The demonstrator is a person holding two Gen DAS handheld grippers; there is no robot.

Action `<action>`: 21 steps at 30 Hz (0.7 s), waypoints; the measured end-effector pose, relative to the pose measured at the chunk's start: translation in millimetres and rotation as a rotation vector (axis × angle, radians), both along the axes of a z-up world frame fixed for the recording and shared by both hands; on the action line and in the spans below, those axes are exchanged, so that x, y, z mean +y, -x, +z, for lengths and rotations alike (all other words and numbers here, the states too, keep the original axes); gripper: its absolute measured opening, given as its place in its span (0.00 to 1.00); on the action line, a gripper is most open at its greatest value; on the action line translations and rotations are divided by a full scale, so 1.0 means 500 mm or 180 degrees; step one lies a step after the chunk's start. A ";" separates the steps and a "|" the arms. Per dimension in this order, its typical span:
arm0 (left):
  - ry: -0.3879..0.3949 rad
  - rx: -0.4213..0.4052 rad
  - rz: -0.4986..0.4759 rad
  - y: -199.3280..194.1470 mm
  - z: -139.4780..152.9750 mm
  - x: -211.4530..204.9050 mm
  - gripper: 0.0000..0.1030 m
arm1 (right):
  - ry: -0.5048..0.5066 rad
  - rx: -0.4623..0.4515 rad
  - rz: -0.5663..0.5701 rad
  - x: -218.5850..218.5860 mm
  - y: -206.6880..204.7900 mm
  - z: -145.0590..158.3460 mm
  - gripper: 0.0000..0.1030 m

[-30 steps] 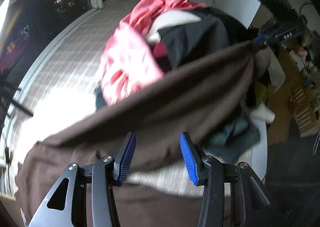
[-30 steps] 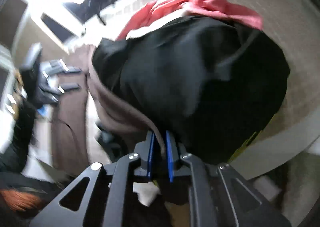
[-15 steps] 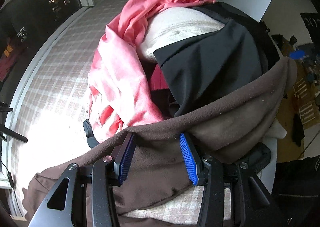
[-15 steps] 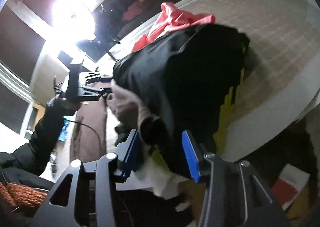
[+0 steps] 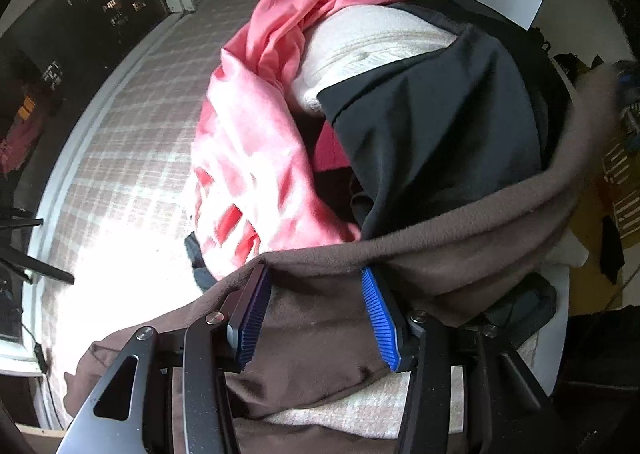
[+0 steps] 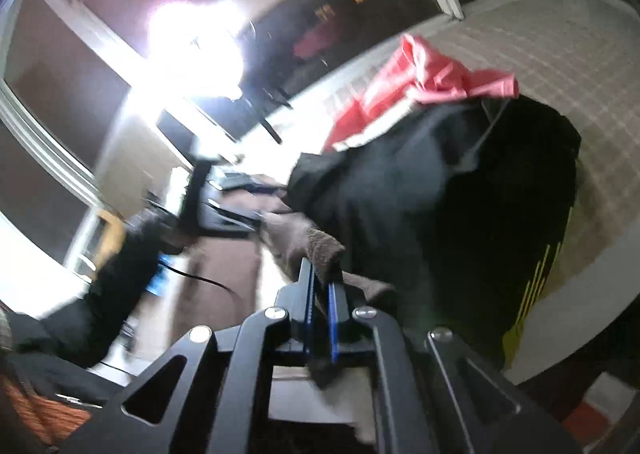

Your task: Fold clothes

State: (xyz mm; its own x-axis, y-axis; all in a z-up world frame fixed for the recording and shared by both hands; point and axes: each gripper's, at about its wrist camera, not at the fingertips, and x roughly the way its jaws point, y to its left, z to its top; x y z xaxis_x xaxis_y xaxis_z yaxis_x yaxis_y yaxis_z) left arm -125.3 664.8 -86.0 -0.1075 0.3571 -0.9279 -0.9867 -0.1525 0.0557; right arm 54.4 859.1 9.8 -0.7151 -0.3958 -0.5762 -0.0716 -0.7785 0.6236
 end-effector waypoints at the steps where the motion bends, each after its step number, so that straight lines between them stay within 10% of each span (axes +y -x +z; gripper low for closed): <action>1: -0.0020 -0.0003 0.0032 0.002 0.003 -0.004 0.43 | 0.0126 0.0095 0.0017 -0.004 -0.012 0.016 0.06; 11: -0.0012 0.0071 0.0309 0.018 -0.010 -0.004 0.43 | 0.0327 -0.0571 -0.0419 0.055 0.062 -0.088 0.06; 21: -0.0372 -0.0127 -0.0093 -0.158 0.046 -0.014 0.46 | 0.0055 -0.0743 0.0192 0.026 0.060 -0.111 0.11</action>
State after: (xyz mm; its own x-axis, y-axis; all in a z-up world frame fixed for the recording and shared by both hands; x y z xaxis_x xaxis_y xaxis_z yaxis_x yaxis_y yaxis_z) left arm -46.2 657.8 -63.0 -0.0593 0.4654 -0.8831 -0.9919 -0.1269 -0.0003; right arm 24.5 872.0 -45.8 -0.5381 -0.4450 -0.7158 -0.1690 -0.7750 0.6089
